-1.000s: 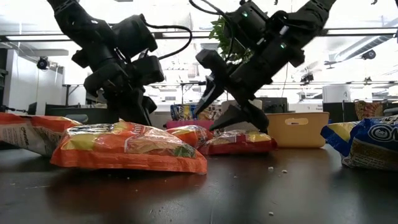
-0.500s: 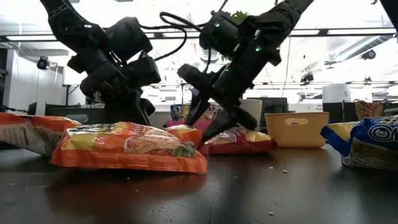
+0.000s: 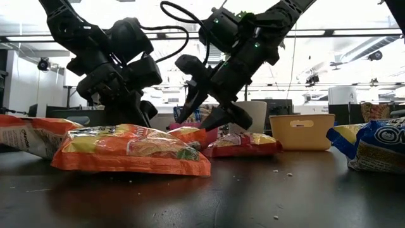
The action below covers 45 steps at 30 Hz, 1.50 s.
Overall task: Sort Maruchan noodles
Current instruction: Put the orange noodle pack into the yellow bin
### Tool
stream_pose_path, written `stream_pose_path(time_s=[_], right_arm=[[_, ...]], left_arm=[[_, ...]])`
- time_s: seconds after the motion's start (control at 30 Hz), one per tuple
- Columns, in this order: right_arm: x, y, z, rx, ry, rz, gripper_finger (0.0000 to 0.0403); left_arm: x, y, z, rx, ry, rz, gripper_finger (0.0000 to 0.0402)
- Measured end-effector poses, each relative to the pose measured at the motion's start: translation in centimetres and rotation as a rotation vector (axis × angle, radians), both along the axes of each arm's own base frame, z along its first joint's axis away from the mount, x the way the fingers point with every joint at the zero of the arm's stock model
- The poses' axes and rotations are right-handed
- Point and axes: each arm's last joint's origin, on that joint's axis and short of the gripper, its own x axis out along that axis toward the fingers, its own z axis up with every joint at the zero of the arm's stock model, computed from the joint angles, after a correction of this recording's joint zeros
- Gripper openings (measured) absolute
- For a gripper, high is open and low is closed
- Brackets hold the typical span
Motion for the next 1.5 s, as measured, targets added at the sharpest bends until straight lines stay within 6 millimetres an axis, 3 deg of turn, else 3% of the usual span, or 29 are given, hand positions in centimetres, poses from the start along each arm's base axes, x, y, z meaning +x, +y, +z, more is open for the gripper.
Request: stream_pose_path(time_s=[0.5, 0.63, 0.83, 1.07, 1.23, 1.37, 1.5], right_arm=[[-0.2, 0.0, -1.7, -0.050, -0.092, 0.021, 0.0193], [-0.4, 0.0, -1.9, -0.059, -0.093, 0.019, 0.0142], [-0.5, 0.2, -1.9, -0.079, -0.094, 0.072, 0.0027], [-0.6, 1.6, -0.6, -0.253, -0.130, 0.224, 0.0013], [-0.8, 3.6, -0.1, -0.492, -0.119, 0.311, 0.0011], [-1.0, 5.7, -0.1, -0.690, -0.092, 0.370, 0.0011], [-1.2, 7.2, 0.1, -0.829, -0.077, 0.401, 0.0011]], left_arm=[[0.0, 0.0, -0.1, -0.003, -0.019, 0.004, 0.0037], [0.1, 0.0, 0.0, -0.003, -0.038, 0.005, 0.0037], [0.1, 0.2, 1.0, 0.021, -0.091, 0.027, 0.0037], [-1.0, 0.2, 3.4, 0.045, -0.142, 0.034, 0.0037], [-1.7, 0.4, 5.8, 0.059, -0.238, 0.045, 0.0048], [-2.2, 0.9, 6.9, 0.037, -0.282, 0.087, 0.0083], [-2.2, 1.1, 6.5, 0.010, -0.279, 0.112, 0.0139]])
